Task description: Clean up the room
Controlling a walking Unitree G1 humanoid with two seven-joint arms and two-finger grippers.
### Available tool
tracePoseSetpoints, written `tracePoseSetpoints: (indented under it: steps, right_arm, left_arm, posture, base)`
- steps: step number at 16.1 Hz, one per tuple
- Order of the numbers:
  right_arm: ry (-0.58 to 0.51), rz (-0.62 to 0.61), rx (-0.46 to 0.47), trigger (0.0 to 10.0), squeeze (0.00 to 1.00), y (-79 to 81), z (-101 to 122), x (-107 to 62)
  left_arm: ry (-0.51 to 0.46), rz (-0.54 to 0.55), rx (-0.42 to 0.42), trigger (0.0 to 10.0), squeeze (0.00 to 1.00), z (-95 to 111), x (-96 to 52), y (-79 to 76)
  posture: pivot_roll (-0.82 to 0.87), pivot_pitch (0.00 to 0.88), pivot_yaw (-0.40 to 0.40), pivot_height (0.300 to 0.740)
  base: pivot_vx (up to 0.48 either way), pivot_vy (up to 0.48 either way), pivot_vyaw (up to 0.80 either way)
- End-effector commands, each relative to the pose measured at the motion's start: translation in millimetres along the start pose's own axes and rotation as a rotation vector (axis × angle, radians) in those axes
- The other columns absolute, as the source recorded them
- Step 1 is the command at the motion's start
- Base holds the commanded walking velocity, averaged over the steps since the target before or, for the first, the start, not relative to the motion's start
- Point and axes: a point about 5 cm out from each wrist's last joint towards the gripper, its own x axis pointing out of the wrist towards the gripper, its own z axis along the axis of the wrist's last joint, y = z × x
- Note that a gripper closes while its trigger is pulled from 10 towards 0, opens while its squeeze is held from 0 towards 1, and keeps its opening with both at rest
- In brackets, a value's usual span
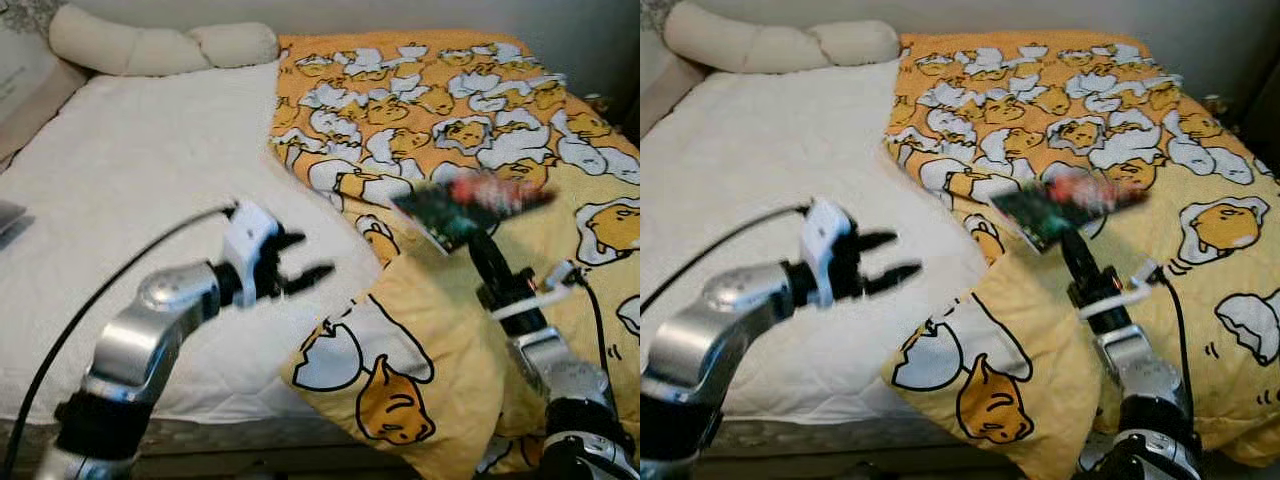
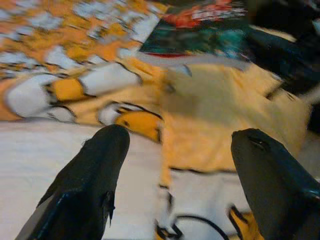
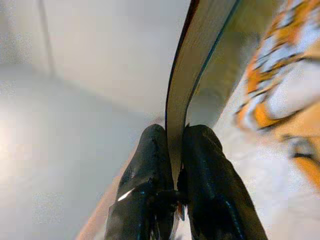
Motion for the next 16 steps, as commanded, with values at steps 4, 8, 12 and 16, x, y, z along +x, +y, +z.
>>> tracePoseSetpoints:
  steps: [4,8,12,16]
  right_arm:
    - [0.118,0.164,-0.024,0.0,0.00,23.3,-9,21.2]
    - [0.201,0.268,-0.030,0.0,0.00,42.0,-15,34.5]
    - [0.315,0.358,-0.028,0.0,0.00,58.0,-17,43.4]
    - [0.368,0.398,-0.016,0.0,0.00,65.9,-23,41.9]
  left_arm:
    - [-0.086,0.075,-0.166,10.0,0.00,8,9.4,20.4]
    - [-0.199,0.091,-0.391,10.0,1.00,18,17.4,46.1]
    - [-0.187,0.163,-0.604,10.0,0.15,10,32.5,89.0]
    - [-0.218,0.063,-0.772,10.0,0.00,3,45.9,81.0]
  posture:
    - [0.07,0.000,0.034,0.740]
    - [0.07,0.000,0.030,0.740]
    - [0.06,0.000,0.044,0.740]
    - [0.05,0.000,0.049,0.740]
  base:
    - [0.000,0.000,0.00]
    - [0.000,0.000,0.00]
    - [0.000,0.000,0.00]
    - [0.000,0.000,0.00]
